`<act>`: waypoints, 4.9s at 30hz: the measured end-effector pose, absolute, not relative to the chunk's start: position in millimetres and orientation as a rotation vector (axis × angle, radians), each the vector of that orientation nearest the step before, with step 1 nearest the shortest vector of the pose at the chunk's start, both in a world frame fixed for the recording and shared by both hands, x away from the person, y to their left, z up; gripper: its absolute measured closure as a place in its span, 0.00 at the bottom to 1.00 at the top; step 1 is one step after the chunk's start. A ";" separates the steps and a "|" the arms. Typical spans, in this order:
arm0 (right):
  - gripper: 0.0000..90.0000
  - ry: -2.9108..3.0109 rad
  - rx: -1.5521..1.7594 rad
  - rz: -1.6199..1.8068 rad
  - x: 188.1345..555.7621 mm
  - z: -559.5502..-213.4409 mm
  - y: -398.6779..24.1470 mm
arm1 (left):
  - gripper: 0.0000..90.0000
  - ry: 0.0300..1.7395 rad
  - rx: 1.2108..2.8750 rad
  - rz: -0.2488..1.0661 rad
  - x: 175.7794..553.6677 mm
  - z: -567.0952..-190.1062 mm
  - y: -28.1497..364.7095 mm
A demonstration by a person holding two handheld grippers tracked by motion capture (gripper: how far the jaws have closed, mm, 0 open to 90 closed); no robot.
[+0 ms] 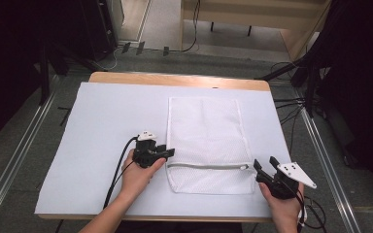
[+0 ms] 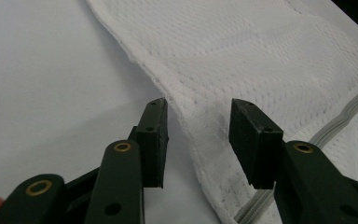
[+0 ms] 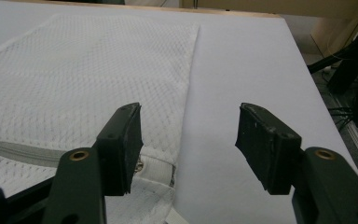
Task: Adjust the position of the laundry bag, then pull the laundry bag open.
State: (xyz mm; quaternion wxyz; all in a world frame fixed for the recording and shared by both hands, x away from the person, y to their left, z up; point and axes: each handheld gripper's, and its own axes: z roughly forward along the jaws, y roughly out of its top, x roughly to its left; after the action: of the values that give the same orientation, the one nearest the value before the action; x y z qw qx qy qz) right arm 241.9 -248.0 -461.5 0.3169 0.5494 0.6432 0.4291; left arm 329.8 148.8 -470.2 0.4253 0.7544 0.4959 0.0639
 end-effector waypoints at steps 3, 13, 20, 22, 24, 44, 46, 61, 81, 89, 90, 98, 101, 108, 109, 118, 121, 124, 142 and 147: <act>0.46 1.699 1.443 1.123 242.2 -462.0 -246.9 | 0.70 1.261 1.890 0.156 331.5 -470.6 147.6; 0.45 1.729 1.425 1.120 242.0 -462.4 -241.2 | 1.00 1.223 1.941 0.142 331.8 -472.0 153.1; 0.45 1.732 1.422 1.124 241.8 -462.1 -239.3 | 1.00 1.247 1.918 0.148 330.9 -467.4 175.0; 0.45 1.732 1.422 1.123 241.8 -462.1 -239.0 | 1.00 1.255 1.910 0.148 329.3 -466.3 183.9; 0.45 1.732 1.422 1.126 241.8 -461.6 -238.5 | 1.00 1.263 1.905 0.161 326.6 -464.9 193.4; 0.52 1.747 1.403 1.204 240.0 -459.0 -227.4 | 1.00 1.364 1.851 0.214 306.6 -465.4 269.8; 0.54 1.751 1.399 1.227 239.4 -458.9 -225.3 | 1.00 1.355 1.845 0.224 305.7 -465.8 271.0; 0.69 1.932 1.407 1.247 231.8 -452.6 -177.5 | 0.33 1.299 1.681 0.449 256.1 -437.4 301.4; 0.56 2.098 1.483 1.232 233.8 -468.9 -149.4 | 0.36 1.190 1.785 0.430 255.3 -443.1 278.4; 0.53 2.153 1.465 1.172 239.2 -478.2 -141.8 | 0.38 1.184 1.792 0.406 255.5 -445.9 274.7; 0.53 2.153 1.465 1.172 239.2 -478.2 -141.8 | 0.38 1.181 1.795 0.401 255.5 -446.0 274.2; 0.49 2.201 1.412 1.176 247.4 -484.4 -136.9 | 0.39 1.168 1.812 0.386 255.6 -448.3 270.7; 0.49 2.203 1.383 1.168 247.2 -485.2 -132.4 | 0.39 1.165 1.815 0.379 256.6 -449.5 270.2; 0.55 2.191 1.338 1.113 245.5 -486.4 -125.2 | 0.40 1.162 1.808 0.350 256.6 -449.6 266.4; 0.59 2.184 1.335 1.101 245.1 -486.4 -124.5 | 0.40 1.160 1.806 0.344 256.5 -449.5 265.0; 0.95 2.161 1.328 1.051 246.8 -485.4 -123.4 | 0.42 1.116 1.809 0.270 260.1 -448.0 238.7; 0.98 2.164 1.325 1.038 247.2 -483.3 -120.8 | 0.42 1.089 1.820 0.236 261.6 -448.2 224.5; 0.98 2.150 1.315 1.046 246.6 -481.1 -120.4 | 0.45 1.041 1.844 0.214 261.2 -446.9 207.9; 0.98 2.112 1.201 1.240 231.8 -438.2 -105.0 | 0.73 0.852 1.978 0.133 264.0 -450.9 131.2; 0.98 2.135 1.175 1.264 228.3 -434.2 -100.2 | 0.74 0.835 1.995 0.153 265.4 -450.6 121.1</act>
State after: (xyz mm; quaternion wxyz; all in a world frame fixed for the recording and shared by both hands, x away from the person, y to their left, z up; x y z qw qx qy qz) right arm 228.3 -100.2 -434.2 0.1971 0.4197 0.7624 0.4513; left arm 265.4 121.1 -450.6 0.4676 0.8134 0.3402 0.0622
